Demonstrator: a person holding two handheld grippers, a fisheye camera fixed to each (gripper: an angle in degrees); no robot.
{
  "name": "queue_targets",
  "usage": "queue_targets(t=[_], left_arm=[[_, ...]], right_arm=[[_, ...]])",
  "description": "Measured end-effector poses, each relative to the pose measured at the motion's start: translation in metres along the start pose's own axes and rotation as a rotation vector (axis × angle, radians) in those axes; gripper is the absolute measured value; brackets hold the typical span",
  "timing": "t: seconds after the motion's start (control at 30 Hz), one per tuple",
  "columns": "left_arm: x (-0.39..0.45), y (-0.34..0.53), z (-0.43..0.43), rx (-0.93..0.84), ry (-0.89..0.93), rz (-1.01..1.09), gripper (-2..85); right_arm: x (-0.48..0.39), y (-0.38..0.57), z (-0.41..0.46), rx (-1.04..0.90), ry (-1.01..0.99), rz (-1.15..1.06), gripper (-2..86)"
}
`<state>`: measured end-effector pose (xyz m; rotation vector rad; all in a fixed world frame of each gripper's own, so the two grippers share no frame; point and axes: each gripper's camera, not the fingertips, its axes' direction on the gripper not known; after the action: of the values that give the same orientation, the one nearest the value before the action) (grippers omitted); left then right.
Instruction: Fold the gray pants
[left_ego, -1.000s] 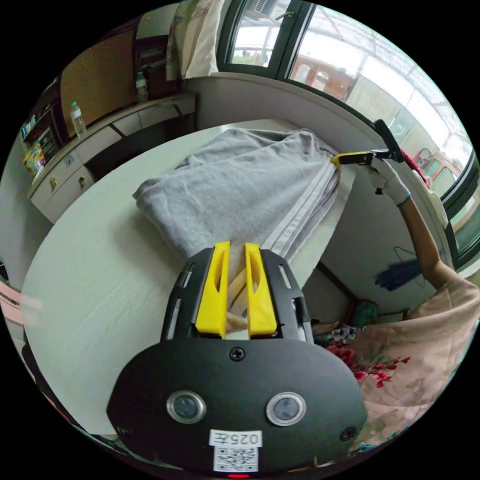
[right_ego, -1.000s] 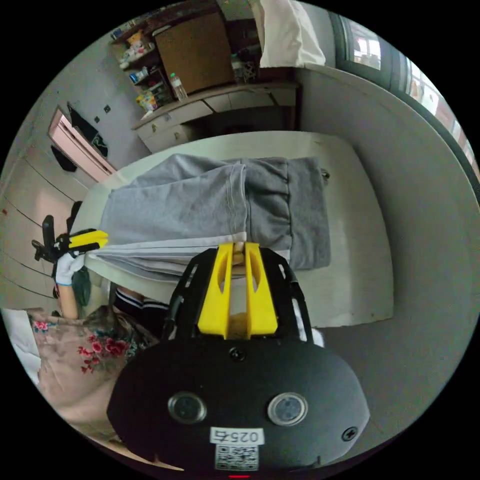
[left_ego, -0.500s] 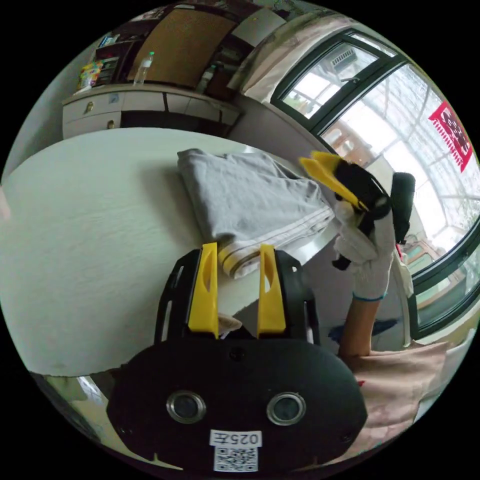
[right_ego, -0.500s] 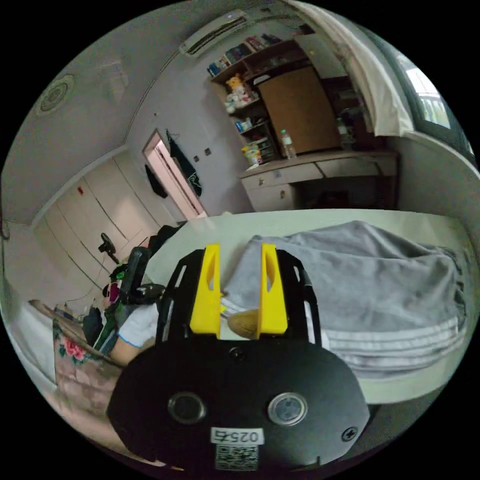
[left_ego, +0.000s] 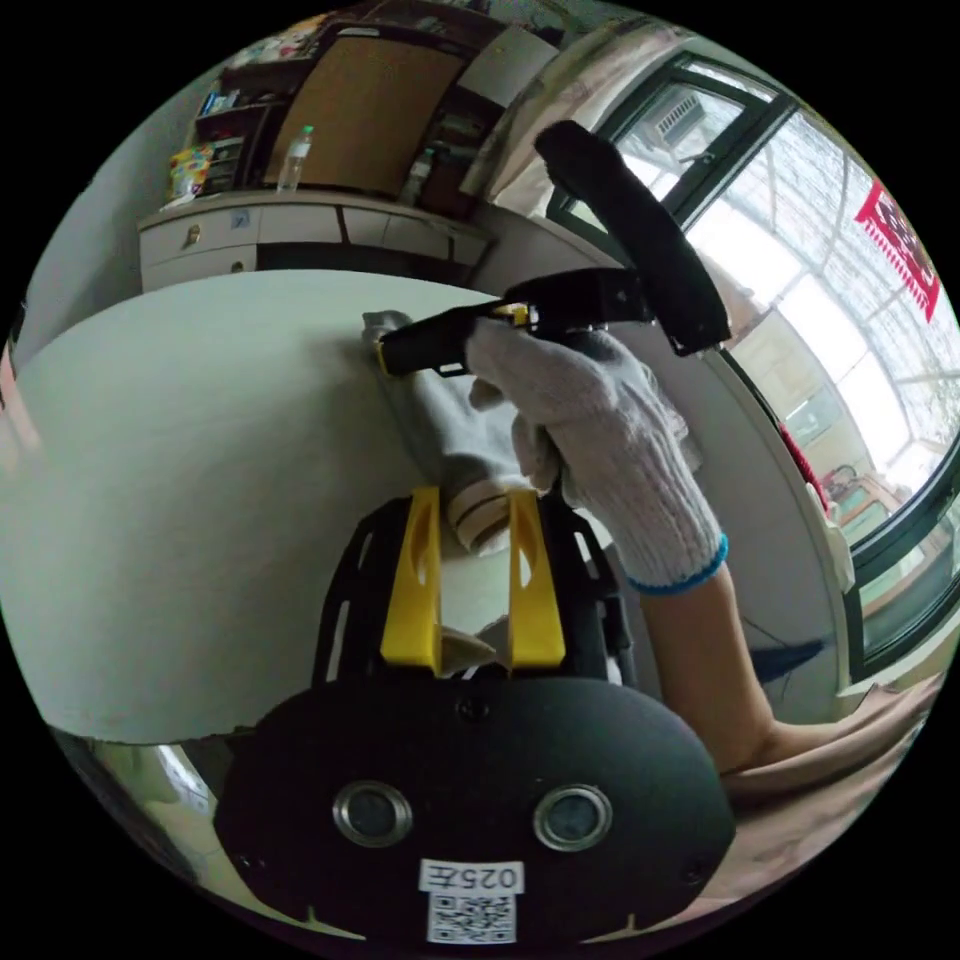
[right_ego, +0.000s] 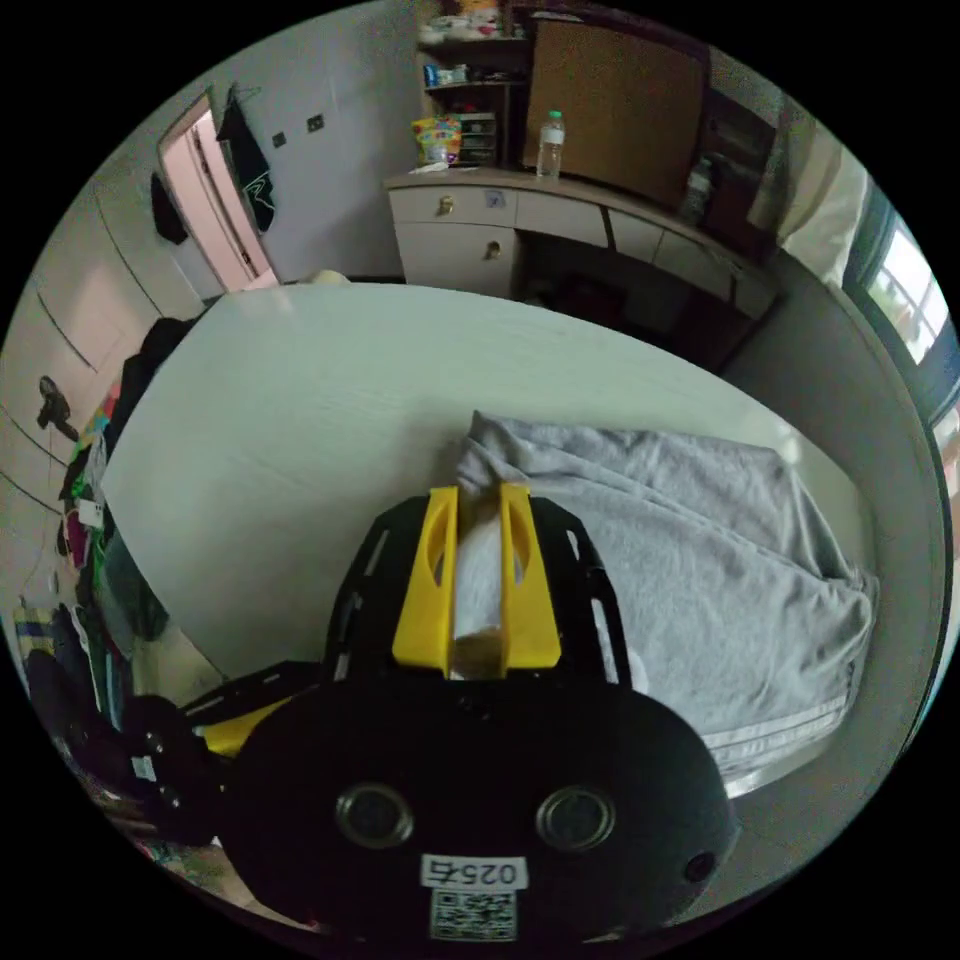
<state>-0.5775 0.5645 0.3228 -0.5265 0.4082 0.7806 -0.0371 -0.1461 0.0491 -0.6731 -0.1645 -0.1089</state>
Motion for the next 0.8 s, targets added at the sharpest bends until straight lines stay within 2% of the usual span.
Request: queue_targets(t=[0.1, 0.2, 0.27, 0.43, 0.53, 0.6, 0.67, 0.73, 0.8], left_arm=[[-0.016, 0.007, -0.01, 0.016, 0.081, -0.022, 5.3], [-0.033, 0.033, -0.045, 0.115, 0.142, -0.035, 4.6], [-0.05, 0.055, -0.075, 0.19, 0.178, -0.055, 3.9], [-0.099, 0.121, -0.189, 0.459, 0.356, -0.165, 1.7], [-0.075, 0.126, -0.238, 0.568, 0.289, -0.071, 1.6], [-0.042, 0.113, -0.25, 0.558, 0.158, 0.029, 1.7], [-0.009, 0.096, -0.245, 0.54, 0.035, 0.114, 1.8], [0.022, 0.068, -0.216, 0.539, -0.029, 0.173, 2.0], [0.037, 0.043, -0.183, 0.514, 0.02, 0.187, 2.0]], right_arm=[[-0.004, -0.006, 0.0, -0.031, 0.016, -0.019, 1.5], [-0.01, 0.0, -0.005, 0.006, -0.113, -0.051, 0.1], [-0.011, 0.002, -0.009, 0.041, -0.295, -0.044, -0.2], [-0.028, -0.009, -0.015, 0.16, -1.007, -0.044, -0.4], [-0.037, -0.013, -0.029, 0.245, -1.278, -0.055, -0.3], [-0.028, -0.012, -0.044, 0.303, -1.318, -0.064, -0.2], [-0.006, -0.007, -0.068, 0.379, -1.221, -0.087, -0.1], [0.032, -0.001, -0.098, 0.419, -0.937, -0.14, 0.1], [0.06, 0.0, -0.111, 0.382, -0.72, -0.176, 0.3]])
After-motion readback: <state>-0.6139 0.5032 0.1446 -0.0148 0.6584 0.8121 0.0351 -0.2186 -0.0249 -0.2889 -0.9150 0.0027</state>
